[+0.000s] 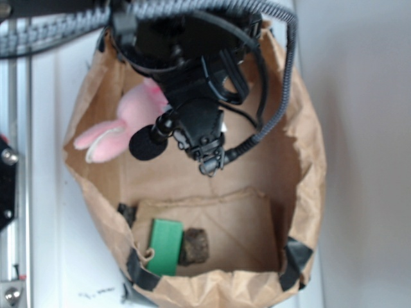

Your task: Grab the pink bunny.

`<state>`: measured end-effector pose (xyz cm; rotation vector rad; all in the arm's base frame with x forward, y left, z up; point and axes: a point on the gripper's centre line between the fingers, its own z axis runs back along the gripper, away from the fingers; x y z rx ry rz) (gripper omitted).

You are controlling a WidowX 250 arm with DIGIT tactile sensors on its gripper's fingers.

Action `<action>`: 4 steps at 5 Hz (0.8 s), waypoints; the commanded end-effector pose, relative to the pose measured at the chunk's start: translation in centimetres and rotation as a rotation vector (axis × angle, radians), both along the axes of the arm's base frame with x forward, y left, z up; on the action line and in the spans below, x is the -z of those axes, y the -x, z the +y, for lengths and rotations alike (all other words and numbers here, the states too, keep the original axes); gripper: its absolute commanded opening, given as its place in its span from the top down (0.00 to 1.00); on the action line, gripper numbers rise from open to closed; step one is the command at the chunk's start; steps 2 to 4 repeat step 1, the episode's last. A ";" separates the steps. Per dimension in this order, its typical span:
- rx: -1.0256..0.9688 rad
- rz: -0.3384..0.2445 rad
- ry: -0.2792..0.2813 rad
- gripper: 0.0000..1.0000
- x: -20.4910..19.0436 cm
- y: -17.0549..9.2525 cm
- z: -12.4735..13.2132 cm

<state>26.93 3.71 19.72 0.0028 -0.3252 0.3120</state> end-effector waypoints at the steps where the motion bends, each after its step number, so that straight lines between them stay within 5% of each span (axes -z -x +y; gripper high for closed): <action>1: -0.002 -0.069 -0.054 1.00 -1.0 0.1 0.0; 4: -0.002 -0.069 -0.054 1.00 -1.0 0.1 0.0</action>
